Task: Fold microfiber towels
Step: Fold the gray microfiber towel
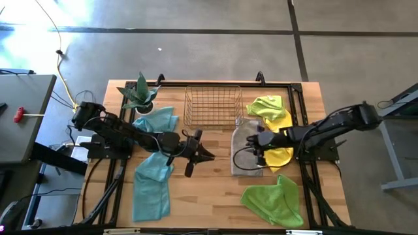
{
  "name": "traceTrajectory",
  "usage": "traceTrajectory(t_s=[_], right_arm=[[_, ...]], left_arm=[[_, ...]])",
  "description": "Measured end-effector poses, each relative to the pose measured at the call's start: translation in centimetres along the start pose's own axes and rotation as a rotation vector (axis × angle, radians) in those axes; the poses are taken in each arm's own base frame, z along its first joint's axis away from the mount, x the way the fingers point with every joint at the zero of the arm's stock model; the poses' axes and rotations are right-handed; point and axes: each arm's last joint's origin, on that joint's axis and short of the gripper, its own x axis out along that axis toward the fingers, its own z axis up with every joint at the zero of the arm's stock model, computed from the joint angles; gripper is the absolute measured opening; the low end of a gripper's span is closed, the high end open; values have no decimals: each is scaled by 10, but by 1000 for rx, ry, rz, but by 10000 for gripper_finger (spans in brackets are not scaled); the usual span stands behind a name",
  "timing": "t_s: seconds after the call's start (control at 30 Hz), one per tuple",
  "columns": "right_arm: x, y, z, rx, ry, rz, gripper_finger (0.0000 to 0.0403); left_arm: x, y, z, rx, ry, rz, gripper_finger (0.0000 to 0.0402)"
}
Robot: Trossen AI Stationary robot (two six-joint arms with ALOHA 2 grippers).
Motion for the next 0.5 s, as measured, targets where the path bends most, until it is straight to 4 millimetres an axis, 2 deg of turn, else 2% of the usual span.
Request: traceTrajectory(t_s=[0.3,0.5], right_arm=[[22,4,-7,88,111,22,118],[40,21,-6,66,54,80,118]], left_arm=[[-1,-30,-5,-23,18,-93,39],[-4,-49,-9,-53,35,-151,39]])
